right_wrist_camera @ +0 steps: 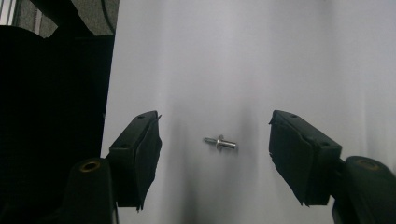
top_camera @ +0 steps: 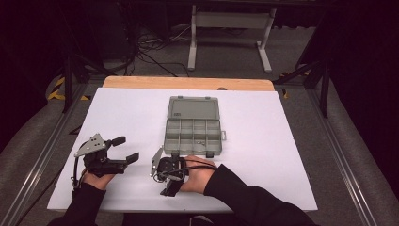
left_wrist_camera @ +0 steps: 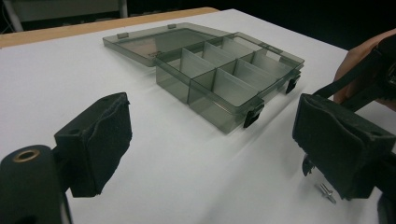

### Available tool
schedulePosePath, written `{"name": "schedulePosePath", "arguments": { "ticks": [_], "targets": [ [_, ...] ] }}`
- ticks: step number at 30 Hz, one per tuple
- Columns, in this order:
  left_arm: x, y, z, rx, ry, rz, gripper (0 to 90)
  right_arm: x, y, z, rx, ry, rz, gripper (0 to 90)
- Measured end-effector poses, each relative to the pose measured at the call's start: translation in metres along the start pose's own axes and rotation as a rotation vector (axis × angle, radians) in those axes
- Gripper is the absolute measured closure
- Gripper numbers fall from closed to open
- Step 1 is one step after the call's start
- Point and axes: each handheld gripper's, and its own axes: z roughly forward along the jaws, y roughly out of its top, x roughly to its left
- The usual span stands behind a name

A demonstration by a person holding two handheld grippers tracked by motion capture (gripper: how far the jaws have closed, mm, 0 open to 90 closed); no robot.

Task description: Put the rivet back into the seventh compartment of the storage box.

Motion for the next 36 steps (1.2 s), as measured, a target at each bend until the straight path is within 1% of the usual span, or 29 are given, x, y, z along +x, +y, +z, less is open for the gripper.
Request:
{"name": "schedulePosePath", "arguments": {
  "ticks": [4,12,15,17,22,23,26,27,28,31,35,36],
  "targets": [
    [0.0005,0.0,-0.0002,-0.003,0.001,0.001,12.4,-0.0001,0.0002,0.0034,0.002,0.005,0.002,34.4],
    [0.0008,0.0001,-0.0008,-0.004,0.001,0.001,12.4,0.0004,-0.0001,0.0081,0.017,0.008,-0.015,35.8],
    [0.0007,0.0001,-0.0008,-0.004,0.001,0.0,12.4,0.0015,-0.0001,0.0098,0.025,0.011,-0.019,36.9],
    [0.0006,0.0001,-0.0005,-0.003,0.001,0.001,12.4,0.0019,-0.0002,0.0104,0.034,0.01,-0.035,38.2],
    [0.0006,0.0,-0.0001,-0.004,0.001,0.0,12.4,0.0025,-0.0009,0.0107,0.049,0.013,-0.039,41.0],
    [0.0007,0.0,-0.0001,-0.004,0.001,0.0,12.4,0.003,-0.0011,0.0109,0.05,0.008,-0.041,41.8],
    [0.0006,-0.0001,0.0001,-0.003,0.001,0.0,12.4,0.0042,-0.001,0.01,0.058,0.005,-0.051,48.4],
    [0.0006,-0.0001,0.0001,-0.003,0.001,0.0,12.4,0.0042,-0.001,0.01,0.058,0.005,-0.051,48.4],
    [0.0004,-0.0001,0.0001,-0.002,0.001,-0.002,12.4,0.0051,-0.0008,0.0099,0.063,-0.003,-0.061,51.4],
    [0.0006,-0.0001,0.0001,-0.003,0.0,0.0,12.4,0.006,-0.0008,0.0097,0.066,-0.006,-0.066,54.5],
    [0.0006,-0.0001,0.0001,-0.004,0.0,-0.001,12.3,0.0074,0.0004,0.0084,0.092,-0.006,-0.085,61.6],
    [0.0006,-0.0001,0.0001,-0.004,0.0,-0.001,12.4,0.0074,0.0004,0.0084,0.092,-0.006,-0.085,61.6]
  ]
}}
